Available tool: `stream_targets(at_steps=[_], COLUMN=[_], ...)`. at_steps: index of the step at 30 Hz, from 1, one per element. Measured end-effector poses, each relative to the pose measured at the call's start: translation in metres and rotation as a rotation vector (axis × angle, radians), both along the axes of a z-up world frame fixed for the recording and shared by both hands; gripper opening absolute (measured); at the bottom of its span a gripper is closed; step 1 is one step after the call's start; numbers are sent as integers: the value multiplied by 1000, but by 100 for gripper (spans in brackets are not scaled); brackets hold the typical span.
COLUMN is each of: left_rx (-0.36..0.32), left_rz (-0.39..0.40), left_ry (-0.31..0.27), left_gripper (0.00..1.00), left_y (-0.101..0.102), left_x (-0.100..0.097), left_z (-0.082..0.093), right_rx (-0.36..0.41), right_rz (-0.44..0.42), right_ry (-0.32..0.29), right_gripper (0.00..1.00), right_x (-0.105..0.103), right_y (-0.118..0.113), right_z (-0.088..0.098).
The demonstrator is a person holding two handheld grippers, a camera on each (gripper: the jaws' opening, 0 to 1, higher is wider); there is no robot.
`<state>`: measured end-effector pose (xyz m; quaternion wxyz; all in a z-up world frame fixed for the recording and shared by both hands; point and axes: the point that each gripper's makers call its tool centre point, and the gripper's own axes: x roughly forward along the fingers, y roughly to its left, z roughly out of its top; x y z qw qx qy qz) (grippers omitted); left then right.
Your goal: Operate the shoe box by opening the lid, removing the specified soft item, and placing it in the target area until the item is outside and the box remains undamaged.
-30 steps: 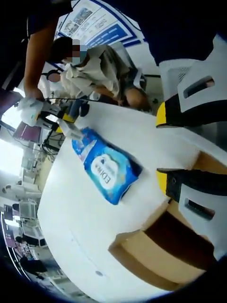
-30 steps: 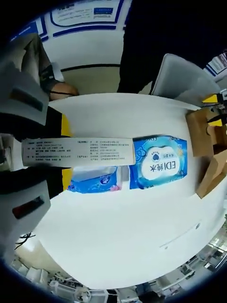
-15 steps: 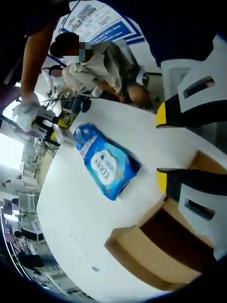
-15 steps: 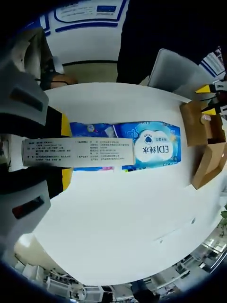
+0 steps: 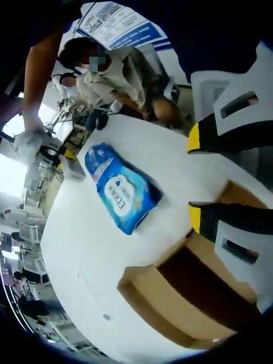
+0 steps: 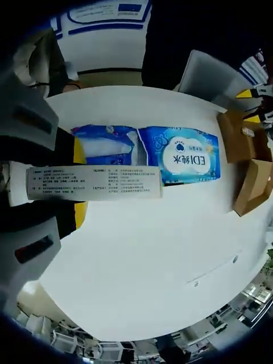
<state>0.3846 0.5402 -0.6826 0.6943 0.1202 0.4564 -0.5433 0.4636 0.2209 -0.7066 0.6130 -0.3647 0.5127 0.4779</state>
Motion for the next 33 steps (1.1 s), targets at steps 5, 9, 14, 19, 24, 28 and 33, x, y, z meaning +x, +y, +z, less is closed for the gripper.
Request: stream_targets(at_steps=[5,9,14,19,24,28,33], left_rx=[16,31,41,49,61,61,65], left_rz=[10,26,35,46,52,58,51], left_ry=[2,5,14,19,27,27,32], left_gripper=[31,31,31,31,30,30,30], left_y=[5,10,13,15,17,15,10], left_x=[-3,-4,-8,-14,-19,-17,-19], left_z=[-1,-3,-7,-9,-11,-10,-14], right_rx=[3,5,5,16,29,22,18], right_rz=[0,15,17,8,6,17,18], right_ry=[8,14,22,29,29,31,34], right_gripper=[18,18,18,18,18,19,19], right_x=[9,9,10,14,16,16,16], right_y=[-1,1,-2,-5,-3,-5,-9], right_z=[-13,-20,-31,-40,-53,-61,-67])
